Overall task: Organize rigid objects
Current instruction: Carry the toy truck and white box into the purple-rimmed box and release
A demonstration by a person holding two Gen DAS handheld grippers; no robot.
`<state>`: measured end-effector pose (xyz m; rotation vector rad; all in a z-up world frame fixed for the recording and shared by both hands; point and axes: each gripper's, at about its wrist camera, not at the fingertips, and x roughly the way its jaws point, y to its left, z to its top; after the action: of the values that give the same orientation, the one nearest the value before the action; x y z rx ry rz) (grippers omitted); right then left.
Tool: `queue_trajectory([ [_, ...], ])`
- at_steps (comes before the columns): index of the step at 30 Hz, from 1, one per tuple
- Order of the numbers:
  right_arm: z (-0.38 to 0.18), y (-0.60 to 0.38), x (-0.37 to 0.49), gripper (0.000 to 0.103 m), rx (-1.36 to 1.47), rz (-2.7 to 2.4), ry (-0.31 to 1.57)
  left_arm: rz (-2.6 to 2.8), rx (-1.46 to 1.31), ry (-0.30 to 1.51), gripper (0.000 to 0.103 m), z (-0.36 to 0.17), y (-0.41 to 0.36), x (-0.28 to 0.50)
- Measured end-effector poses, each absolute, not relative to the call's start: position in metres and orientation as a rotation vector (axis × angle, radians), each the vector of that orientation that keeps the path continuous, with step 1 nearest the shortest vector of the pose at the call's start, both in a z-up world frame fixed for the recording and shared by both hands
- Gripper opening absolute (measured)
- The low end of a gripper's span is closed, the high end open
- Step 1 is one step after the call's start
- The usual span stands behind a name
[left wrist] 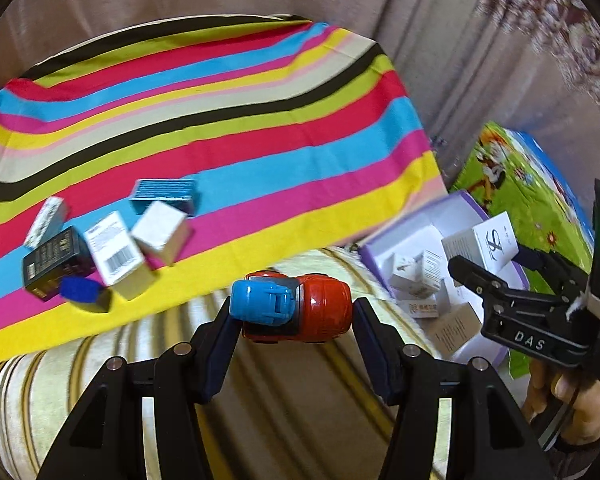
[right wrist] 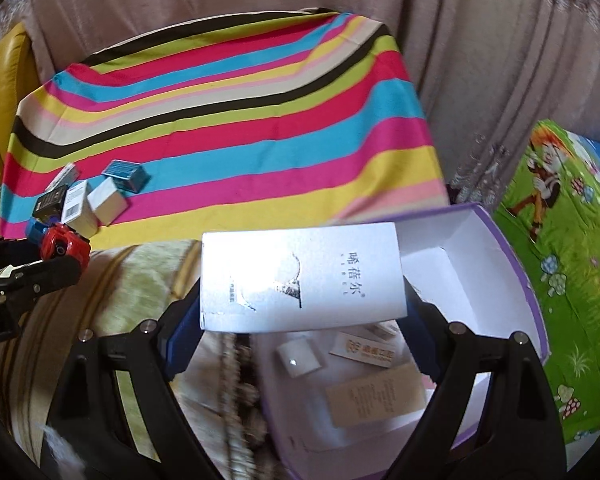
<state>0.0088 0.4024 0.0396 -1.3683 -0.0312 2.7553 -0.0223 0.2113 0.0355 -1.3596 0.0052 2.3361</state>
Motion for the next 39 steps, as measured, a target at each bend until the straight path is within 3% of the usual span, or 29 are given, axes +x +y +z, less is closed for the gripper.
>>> queue_trajectory([
  [19,0.019,0.473,0.035,0.088,-1.41,2.596,0.077,2.124,-1.373,0.128,0.057,0.024,0.299,-0.017],
  [39,-0.009,0.481,0.039,0.088,-1.501,2.563,0.124,2.052,-1.406,0.062,0.057,0.012,0.345,-0.048],
])
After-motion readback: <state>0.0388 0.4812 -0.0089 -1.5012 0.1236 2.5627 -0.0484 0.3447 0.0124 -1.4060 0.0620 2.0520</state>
